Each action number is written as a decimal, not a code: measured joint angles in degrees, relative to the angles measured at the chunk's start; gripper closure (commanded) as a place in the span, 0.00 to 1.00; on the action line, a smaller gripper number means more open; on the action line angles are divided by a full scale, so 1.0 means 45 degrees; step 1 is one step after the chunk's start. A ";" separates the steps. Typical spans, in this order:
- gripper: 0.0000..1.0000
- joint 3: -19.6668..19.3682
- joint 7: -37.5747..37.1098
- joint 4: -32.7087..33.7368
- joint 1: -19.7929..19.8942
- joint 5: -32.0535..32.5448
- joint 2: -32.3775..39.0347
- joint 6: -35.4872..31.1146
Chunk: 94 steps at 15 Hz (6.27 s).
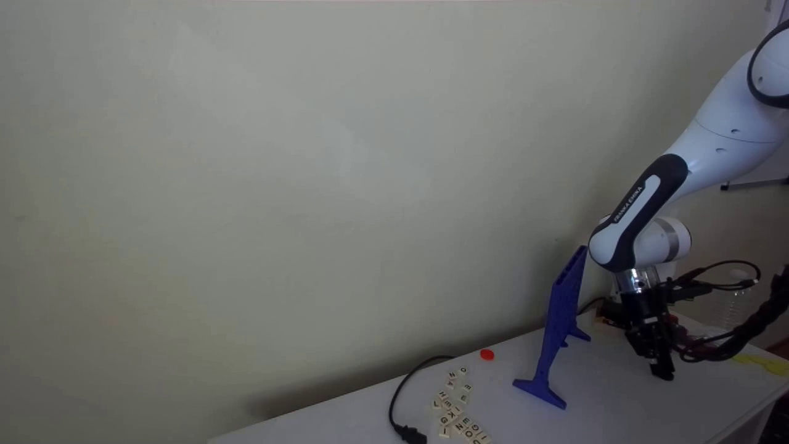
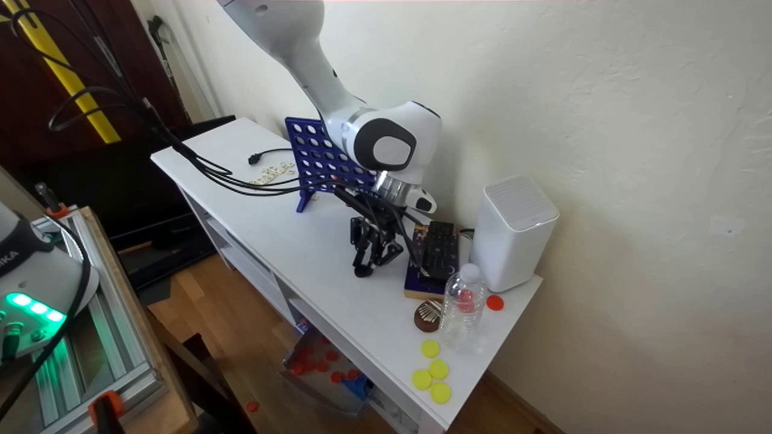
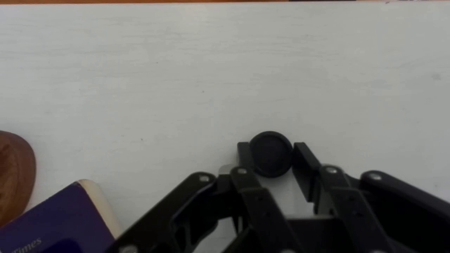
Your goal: Pick up the dark blue circle and put it in the blue object
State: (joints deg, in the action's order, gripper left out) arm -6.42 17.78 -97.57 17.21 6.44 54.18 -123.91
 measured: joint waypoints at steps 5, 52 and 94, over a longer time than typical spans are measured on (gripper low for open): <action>0.91 0.0013 0.0003 0.0009 -0.0010 0.0000 0.0007 0.0001; 0.91 0.3916 0.6775 -0.8963 0.3298 -0.1838 -0.8713 -1.0985; 0.91 1.5376 1.0604 -0.8938 1.4143 -0.4253 -0.6228 -1.2090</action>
State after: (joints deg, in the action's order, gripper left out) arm 62.78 65.50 -137.79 80.85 -12.70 26.15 -178.32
